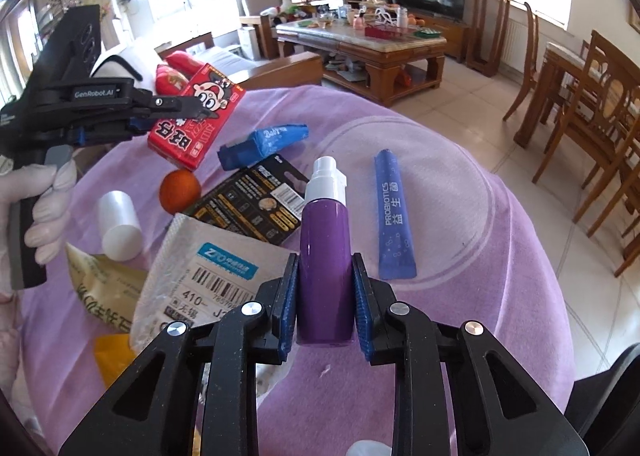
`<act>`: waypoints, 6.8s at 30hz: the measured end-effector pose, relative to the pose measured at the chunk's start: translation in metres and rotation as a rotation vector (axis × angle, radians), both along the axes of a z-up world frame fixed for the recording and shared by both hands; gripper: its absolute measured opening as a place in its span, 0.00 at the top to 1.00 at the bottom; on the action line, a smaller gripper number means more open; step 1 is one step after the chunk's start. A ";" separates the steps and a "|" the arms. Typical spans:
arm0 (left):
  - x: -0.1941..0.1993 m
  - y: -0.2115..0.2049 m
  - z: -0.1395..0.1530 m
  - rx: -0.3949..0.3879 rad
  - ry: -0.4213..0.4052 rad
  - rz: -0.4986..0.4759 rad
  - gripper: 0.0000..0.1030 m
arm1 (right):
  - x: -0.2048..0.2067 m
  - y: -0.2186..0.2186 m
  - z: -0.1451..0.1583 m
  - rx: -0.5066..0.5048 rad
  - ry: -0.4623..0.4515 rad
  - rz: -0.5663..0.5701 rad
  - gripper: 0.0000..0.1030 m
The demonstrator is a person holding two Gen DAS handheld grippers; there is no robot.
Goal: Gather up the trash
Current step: 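Grasp the red snack box with the left tool while the right tool grasps the purple bottle, then carry the box and bottle over the bin and open both tools, then grasp the green-printed snack bag with the left tool while the right tool grasps the yellow bag, then lift both bags and carry them over the black bin, then open both tools to drop the bags into the bin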
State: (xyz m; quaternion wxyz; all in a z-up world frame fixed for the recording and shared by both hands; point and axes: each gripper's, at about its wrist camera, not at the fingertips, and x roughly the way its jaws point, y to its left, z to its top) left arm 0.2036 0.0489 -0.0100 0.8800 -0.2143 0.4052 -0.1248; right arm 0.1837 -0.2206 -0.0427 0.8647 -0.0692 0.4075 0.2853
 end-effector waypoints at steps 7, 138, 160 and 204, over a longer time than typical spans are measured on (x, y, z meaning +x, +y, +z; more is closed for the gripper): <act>-0.054 -0.035 0.037 0.085 -0.156 -0.055 0.70 | -0.052 -0.040 0.045 0.178 -0.062 -0.021 0.76; -0.135 -0.068 -0.051 0.695 -0.155 -0.577 0.40 | -0.140 -0.003 -0.018 -0.111 -0.041 0.142 0.25; -0.147 -0.062 -0.032 0.497 -0.155 -0.411 0.91 | -0.146 -0.025 0.006 0.076 -0.008 0.119 0.62; -0.117 -0.388 -0.006 0.070 -0.279 -0.691 0.91 | -0.198 -0.422 -0.002 0.451 -0.175 -0.624 0.62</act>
